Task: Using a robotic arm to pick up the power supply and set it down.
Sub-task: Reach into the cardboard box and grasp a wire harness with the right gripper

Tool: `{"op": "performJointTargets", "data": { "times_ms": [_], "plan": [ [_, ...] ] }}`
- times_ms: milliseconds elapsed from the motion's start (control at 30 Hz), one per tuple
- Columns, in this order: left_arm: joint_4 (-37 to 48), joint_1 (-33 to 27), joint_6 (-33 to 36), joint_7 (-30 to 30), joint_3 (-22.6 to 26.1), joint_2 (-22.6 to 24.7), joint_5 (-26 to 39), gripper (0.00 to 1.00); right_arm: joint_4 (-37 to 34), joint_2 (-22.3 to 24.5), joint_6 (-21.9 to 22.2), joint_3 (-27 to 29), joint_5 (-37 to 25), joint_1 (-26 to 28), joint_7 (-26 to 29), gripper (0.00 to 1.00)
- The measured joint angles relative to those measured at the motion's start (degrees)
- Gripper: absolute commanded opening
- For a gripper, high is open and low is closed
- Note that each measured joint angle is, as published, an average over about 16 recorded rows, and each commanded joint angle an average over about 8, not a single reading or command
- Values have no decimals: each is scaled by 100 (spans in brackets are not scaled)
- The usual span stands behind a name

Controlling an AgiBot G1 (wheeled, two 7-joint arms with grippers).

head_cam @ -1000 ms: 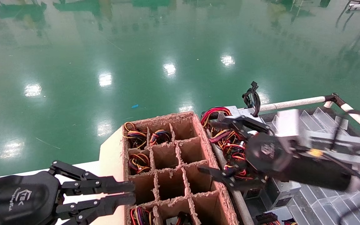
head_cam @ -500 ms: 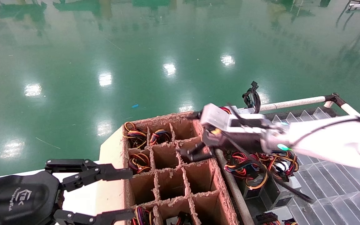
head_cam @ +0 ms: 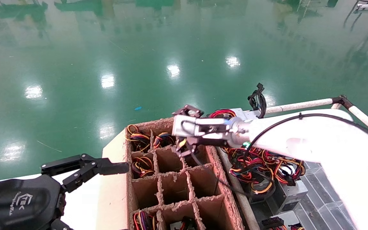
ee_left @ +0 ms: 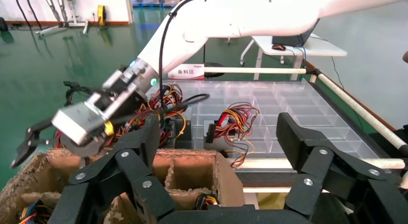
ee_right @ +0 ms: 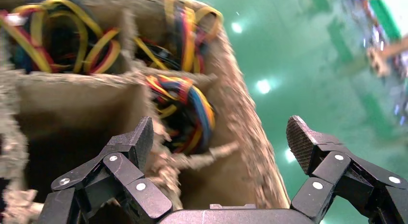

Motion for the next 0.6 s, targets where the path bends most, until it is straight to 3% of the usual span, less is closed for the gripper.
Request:
{"op": "performJointTargets", "data": {
  "times_ms": [133,167,233,400,433,500,600],
  "plan": [
    [0,0,0,0,0,0,0,100,321,-29,134,-245,63,-112,-327,99],
    [0,0,0,0,0,0,0,100,400,-32,183,-313,87,-138,-396,94],
    [0,0,0,0,1,0,0,100,542,-36,300,-450,143,-180,-512,77],
    [0,0,0,1,1,0,-1,100,793,-39,657,-783,346,-238,-694,15],
    [0,0,0,1,1,0,-1,100,824,-39,733,-847,391,-243,-718,7],
    [0,0,-1,1,1,-1,-1,100,872,-38,882,-975,485,-249,-756,0],
    [0,0,-1,1,2,-1,-1,100,907,-37,1082,-1158,634,-252,-787,0]
  ]
}}
